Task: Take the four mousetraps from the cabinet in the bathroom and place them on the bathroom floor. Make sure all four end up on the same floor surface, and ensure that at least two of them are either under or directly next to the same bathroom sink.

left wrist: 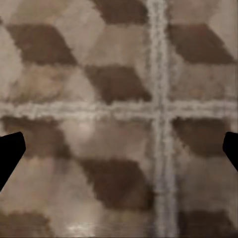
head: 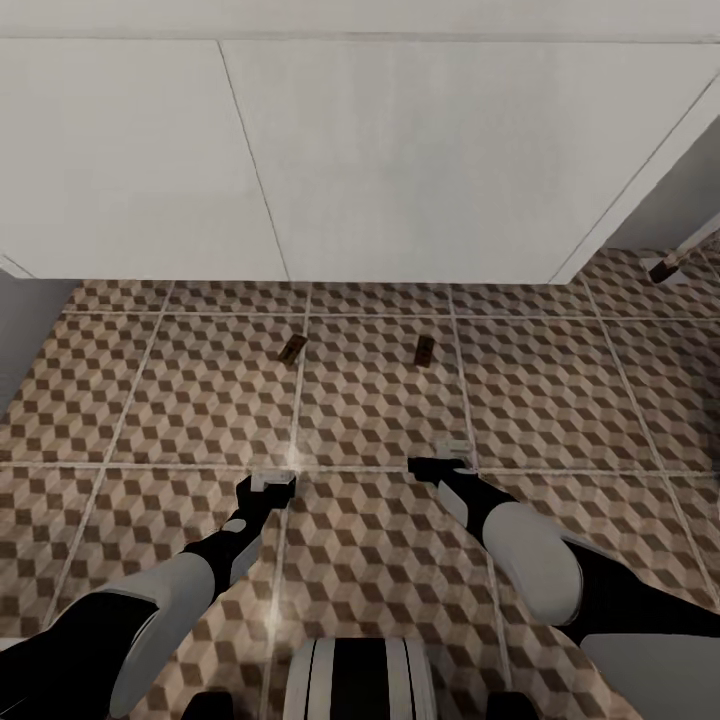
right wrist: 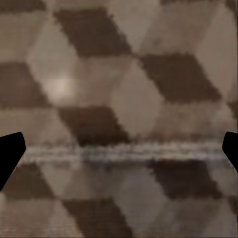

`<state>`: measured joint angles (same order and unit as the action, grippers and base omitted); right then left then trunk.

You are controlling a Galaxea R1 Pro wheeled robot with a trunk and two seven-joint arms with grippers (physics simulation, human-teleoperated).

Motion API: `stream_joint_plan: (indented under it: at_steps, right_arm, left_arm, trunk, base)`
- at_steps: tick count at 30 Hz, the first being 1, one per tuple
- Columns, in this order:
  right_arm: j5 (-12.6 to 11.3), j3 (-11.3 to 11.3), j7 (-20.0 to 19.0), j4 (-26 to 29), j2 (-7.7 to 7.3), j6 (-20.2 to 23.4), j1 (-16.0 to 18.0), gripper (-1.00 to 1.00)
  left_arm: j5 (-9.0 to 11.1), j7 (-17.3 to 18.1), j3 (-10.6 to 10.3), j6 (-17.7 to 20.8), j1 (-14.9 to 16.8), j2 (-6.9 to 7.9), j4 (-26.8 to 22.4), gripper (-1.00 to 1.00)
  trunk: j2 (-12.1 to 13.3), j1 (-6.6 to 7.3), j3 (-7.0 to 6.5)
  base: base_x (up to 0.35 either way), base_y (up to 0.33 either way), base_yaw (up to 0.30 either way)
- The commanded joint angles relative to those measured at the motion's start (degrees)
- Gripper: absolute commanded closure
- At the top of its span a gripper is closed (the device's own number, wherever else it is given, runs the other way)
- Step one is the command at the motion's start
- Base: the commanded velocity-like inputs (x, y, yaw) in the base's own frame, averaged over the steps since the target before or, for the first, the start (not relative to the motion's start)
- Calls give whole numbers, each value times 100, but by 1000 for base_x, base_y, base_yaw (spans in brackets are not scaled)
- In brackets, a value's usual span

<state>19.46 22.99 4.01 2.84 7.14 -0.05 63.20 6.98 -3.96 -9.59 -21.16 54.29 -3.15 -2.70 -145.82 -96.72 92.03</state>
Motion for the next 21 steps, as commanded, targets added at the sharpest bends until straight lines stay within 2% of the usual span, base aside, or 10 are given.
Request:
stream_joint_plan:
  at_steps: [1,9,21]
  right_arm:
    - [60,48,17,-2,2,-18,-4,-100]
    - [65,48,18,-155,10,-95,-29,-100]
    - [79,45,14,-373,23,-403,-6,-100]
  left_arm:
    - [57,-17,-52,-20,3,-1,4,-100]
    - [58,-17,-52,-24,3,8,-16,-100]
    - [50,-17,-58,-28,3,9,-19,-100]
  trunk:
    - [-1,5,3]
    - [-1,5,3]
    - [-1,5,3]
  base:
    - [-346,0,0]
    - [-309,0,0]
    - [-75,0,0]
